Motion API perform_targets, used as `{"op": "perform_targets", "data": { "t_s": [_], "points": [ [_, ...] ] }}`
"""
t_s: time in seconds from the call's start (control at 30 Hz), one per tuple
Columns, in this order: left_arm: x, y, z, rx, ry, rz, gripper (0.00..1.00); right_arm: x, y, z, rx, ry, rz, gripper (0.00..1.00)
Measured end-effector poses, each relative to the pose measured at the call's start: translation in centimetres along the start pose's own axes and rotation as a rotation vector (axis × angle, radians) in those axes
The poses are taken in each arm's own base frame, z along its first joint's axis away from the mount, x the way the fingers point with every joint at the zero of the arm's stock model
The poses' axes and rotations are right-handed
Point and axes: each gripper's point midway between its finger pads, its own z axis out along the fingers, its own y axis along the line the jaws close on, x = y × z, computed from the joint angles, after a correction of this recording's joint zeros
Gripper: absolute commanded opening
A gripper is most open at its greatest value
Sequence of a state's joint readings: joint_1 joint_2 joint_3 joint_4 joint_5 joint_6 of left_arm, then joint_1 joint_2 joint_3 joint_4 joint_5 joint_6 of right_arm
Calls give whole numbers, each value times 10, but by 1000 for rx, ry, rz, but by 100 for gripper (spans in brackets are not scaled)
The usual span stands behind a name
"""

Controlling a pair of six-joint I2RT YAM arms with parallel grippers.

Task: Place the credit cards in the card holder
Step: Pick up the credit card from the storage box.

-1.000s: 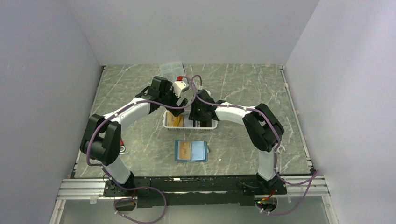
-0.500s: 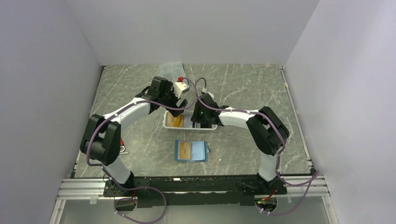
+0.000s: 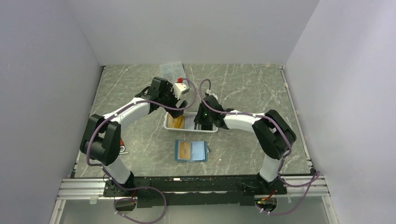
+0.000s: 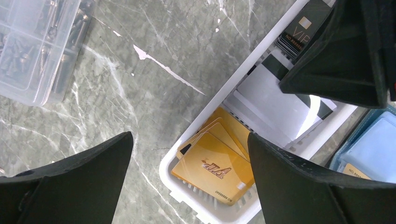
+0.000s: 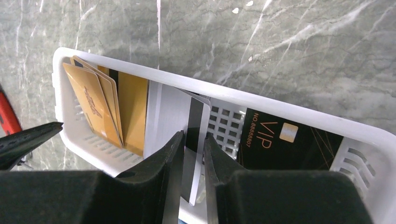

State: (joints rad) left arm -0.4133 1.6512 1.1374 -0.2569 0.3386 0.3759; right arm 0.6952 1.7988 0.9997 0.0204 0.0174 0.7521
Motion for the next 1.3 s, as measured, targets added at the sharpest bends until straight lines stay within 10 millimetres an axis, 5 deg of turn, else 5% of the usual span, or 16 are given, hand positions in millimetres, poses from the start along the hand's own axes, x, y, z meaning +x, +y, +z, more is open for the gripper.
{"op": "perform_targets", "data": {
  "t_s": [0.3, 0.47, 0.83, 1.1, 1.3],
  "points": [
    [5, 4, -4, 14, 6, -31, 98, 0, 9, -9, -95, 10, -5, 12],
    [3, 4, -8, 33, 7, -62, 100, 3, 22, -11, -175, 29, -25, 0],
    [-17, -14, -19, 177, -50, -135, 100, -11, 43, -44, -317, -3, -76, 0],
    [-23, -24, -29, 291, -95, -247, 99, -16, 38, -63, -359, -28, -87, 0],
    [-26, -36, -32, 388, -132, -308, 82, -24, 31, -81, -417, -76, -59, 0]
  ]
}}
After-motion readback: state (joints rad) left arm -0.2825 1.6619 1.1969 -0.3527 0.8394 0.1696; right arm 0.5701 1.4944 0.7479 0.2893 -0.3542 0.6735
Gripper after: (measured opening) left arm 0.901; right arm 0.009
